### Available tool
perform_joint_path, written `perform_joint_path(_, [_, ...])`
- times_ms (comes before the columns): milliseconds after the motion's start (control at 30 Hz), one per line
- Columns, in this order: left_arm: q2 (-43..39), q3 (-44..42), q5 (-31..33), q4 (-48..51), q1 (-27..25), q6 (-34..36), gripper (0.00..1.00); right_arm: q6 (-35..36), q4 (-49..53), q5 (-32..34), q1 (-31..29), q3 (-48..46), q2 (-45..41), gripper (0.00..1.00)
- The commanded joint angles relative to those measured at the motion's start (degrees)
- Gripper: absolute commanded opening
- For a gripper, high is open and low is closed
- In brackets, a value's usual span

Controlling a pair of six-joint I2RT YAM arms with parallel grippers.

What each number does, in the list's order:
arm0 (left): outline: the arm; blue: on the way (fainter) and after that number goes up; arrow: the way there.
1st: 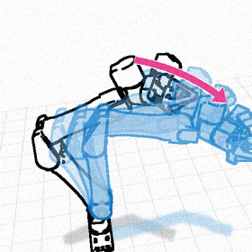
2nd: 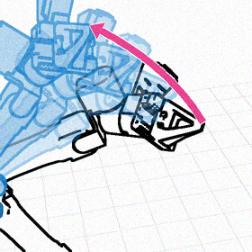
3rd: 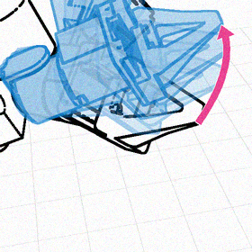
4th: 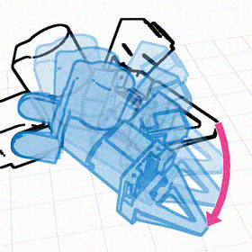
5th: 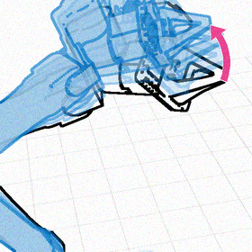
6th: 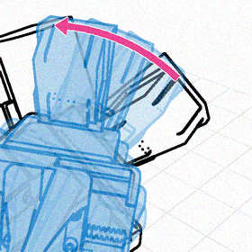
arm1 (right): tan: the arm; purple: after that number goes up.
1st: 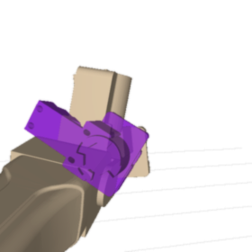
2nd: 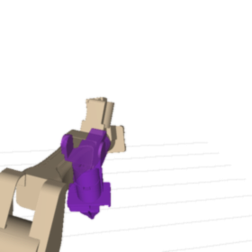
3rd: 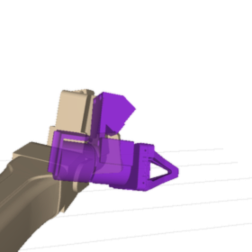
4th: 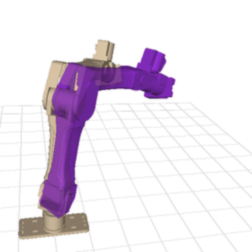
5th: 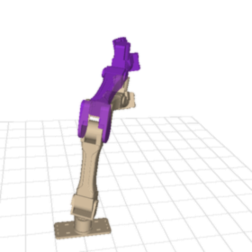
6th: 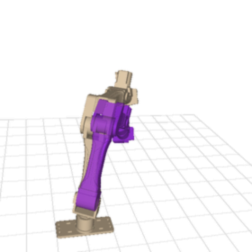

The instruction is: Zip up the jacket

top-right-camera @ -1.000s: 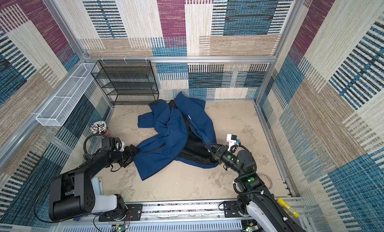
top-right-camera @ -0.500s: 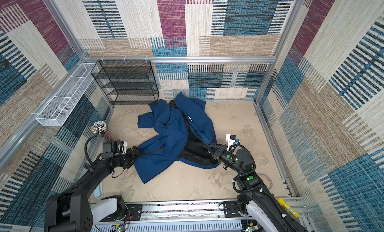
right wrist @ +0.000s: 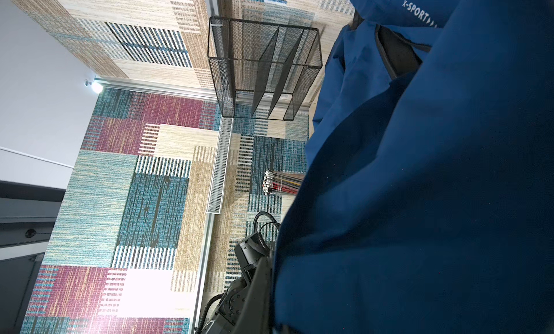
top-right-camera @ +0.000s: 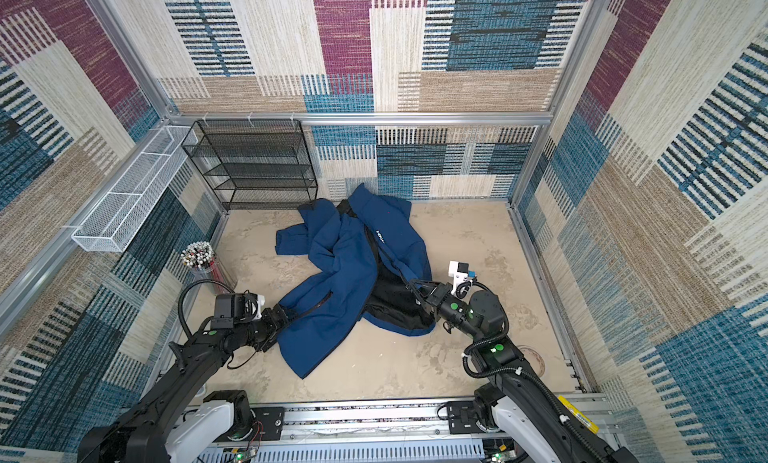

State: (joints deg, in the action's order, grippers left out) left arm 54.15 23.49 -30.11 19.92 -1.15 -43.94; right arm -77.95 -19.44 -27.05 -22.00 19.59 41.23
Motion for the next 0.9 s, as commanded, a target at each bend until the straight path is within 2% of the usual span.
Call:
perform_joint_path(0, [-2.7,0.5,2.5,5.9,-2.8,-4.8,0.84,0.5,-5.2,-1.6,-0.1,1.3,1.4,0.00])
perform_joint_path(200, [-3.3,-0.9,6.9,7.8,-12.3,-10.2,0.84,0.4,-8.3,-3.9,-0.1,3.7,6.1,0.00])
perform_joint_path(367, [-7.0,-2.1,11.1,7.4,-19.5,-15.4,0.84,1.8,-3.2,-3.9,-0.4,3.8,6.4,0.00])
perform_joint_path(467, [-9.2,-2.8,12.6,6.7,-21.1,-17.4,0.84,4.5,-1.2,-4.3,-2.2,3.8,9.2,0.00])
perform_joint_path(600, [-11.0,-3.6,13.1,6.4,-21.9,-18.8,0.84,8.3,-1.0,-3.2,-9.3,5.2,16.9,0.00])
perform_joint_path(733, [-10.9,-3.5,13.1,6.4,-22.3,-18.9,0.84,8.2,-6.9,-4.0,-15.9,4.8,27.2,0.00])
perform_joint_path(867, [-11.1,-3.2,13.6,6.6,-22.5,-18.9,0.84,7.3,-12.7,-4.5,-17.7,5.4,34.0,0.00])
